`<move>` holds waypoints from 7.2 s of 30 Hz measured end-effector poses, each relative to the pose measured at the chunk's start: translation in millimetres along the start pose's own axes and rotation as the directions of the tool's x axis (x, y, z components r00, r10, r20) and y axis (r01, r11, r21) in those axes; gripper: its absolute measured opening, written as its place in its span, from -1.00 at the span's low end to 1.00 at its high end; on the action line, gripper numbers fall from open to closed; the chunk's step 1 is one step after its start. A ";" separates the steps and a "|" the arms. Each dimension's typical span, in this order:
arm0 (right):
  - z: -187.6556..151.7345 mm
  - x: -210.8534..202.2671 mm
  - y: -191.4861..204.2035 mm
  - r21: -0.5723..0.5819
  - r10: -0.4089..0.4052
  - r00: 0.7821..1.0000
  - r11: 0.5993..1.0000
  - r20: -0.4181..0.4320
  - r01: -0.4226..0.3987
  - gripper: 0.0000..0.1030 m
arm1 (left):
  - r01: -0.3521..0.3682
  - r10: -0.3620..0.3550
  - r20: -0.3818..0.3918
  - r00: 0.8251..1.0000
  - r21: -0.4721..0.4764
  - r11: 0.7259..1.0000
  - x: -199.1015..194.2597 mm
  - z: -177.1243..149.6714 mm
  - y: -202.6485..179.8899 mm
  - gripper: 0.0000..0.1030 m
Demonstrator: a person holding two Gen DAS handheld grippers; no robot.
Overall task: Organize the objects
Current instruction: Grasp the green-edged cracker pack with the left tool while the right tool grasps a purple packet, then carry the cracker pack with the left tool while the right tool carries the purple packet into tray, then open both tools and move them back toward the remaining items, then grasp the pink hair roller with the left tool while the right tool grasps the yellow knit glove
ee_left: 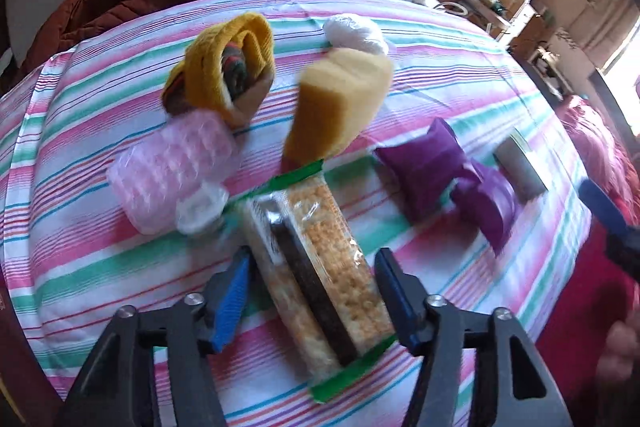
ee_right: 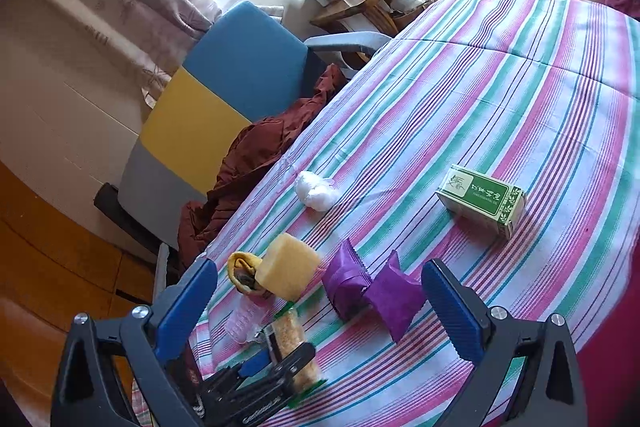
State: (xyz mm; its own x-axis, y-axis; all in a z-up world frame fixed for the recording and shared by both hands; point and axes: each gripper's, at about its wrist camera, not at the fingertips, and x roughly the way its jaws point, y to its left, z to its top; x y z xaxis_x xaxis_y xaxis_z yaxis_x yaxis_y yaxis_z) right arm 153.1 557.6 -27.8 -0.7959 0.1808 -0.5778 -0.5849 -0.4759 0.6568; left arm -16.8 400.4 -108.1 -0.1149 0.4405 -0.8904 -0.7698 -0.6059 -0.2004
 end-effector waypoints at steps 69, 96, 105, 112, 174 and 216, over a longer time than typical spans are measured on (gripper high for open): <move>-201.9 108.3 278.2 -0.655 -0.102 0.812 0.652 -0.575 -0.382 -0.27 | -0.064 0.234 0.317 0.919 -0.466 0.883 -208.7 -120.1 241.5 -0.16; -267.4 65.6 260.2 -0.738 -0.069 0.890 0.589 -0.451 -0.328 0.42 | -0.246 0.512 0.279 0.812 -0.632 0.734 -263.9 -218.1 261.3 -0.07; -272.3 50.5 251.0 -0.782 -0.053 0.920 0.547 -0.388 -0.298 0.47 | -0.301 0.535 0.285 0.795 -0.580 0.757 -261.8 -212.0 235.5 -0.07; -259.7 43.8 241.6 -0.772 -0.042 0.930 0.572 -0.366 -0.278 0.52 | -0.321 0.524 0.309 0.794 -0.518 0.793 -261.4 -202.5 215.4 -0.07; -9.6 36.7 17.5 -0.059 -0.115 0.983 0.992 -0.144 0.108 0.93 | -0.110 0.121 0.158 0.980 -0.074 0.991 -115.6 -55.3 70.9 0.01; -51.5 69.2 75.2 -0.338 0.004 0.928 0.931 -0.372 -0.139 0.57 | -0.043 0.048 0.123 0.991 -0.045 0.998 -45.9 -58.0 53.2 0.44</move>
State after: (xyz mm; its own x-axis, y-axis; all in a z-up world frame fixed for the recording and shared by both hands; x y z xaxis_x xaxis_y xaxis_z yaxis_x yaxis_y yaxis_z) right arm 62.1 490.0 -43.3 -0.6829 -0.1539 -0.7142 -0.3812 -0.7588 0.5281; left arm -16.1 309.5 -101.6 -0.2283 0.4887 -0.8421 -0.7348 -0.6539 -0.1802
